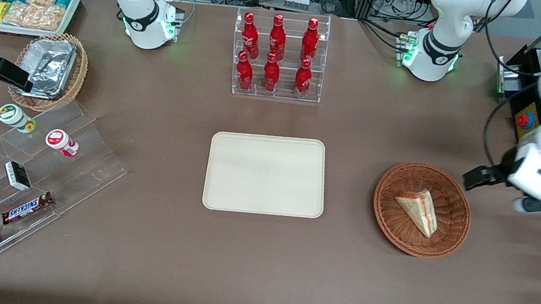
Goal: Place sandwich from basket to tray
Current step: 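Move the left gripper over the wicker basket and lower toward the sandwich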
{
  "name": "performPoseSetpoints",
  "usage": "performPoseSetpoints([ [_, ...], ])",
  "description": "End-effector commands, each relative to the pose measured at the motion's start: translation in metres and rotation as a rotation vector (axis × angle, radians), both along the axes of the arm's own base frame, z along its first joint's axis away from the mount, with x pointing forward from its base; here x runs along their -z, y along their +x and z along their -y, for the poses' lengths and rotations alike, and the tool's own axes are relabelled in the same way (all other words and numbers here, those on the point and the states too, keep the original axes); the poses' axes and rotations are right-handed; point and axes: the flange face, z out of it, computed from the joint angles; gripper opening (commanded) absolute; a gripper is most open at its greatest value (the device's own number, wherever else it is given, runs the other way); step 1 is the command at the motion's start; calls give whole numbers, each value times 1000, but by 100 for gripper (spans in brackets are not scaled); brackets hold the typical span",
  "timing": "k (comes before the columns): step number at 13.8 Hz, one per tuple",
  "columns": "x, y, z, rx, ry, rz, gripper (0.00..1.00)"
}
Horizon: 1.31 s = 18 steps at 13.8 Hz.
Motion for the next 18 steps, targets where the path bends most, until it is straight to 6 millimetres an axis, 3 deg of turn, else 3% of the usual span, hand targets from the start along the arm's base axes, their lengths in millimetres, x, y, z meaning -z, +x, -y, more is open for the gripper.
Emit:
performPoseSetpoints([
  [1,45,-23,15,-91,21,47,99],
  [3,80,-36,15,-169,-1,93,99],
  [6,114,-39,16,-255,-26,120,99],
  [13,179,-45,12,-260,-72,168,99],
  [18,215,-46,11,-262,-90,168,99],
])
